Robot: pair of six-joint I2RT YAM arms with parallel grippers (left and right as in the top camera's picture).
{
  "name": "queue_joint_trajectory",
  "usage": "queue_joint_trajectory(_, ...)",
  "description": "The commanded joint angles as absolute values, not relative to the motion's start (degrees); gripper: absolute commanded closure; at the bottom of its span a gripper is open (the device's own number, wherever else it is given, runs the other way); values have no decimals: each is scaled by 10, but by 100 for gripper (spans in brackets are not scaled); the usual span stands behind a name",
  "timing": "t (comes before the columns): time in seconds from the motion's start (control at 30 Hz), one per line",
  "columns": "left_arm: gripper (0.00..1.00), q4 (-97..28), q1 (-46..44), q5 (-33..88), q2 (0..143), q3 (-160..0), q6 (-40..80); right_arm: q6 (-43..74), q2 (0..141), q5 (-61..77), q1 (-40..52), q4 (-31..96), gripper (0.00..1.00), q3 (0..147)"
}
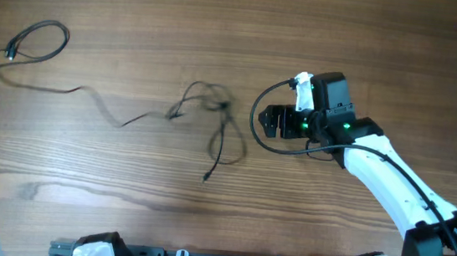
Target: Untangle cables
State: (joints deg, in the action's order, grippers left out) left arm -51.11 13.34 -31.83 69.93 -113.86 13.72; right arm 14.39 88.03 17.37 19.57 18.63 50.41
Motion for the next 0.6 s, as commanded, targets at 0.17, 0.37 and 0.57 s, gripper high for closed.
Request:
queue_joint_trajectory(0.17, 96, -614, 215, -171, 791, -1142, 263, 107, 929, 390, 213, 147, 0, 509)
queue_joint_trajectory(0.37, 96, -728, 255, -163, 877, -1125, 322, 107, 929, 272, 234, 179, 0, 509)
queue_joint_trajectory(0.57, 96, -775, 405, -159, 886, -994, 536, 107, 929, 267, 234, 183, 0, 509)
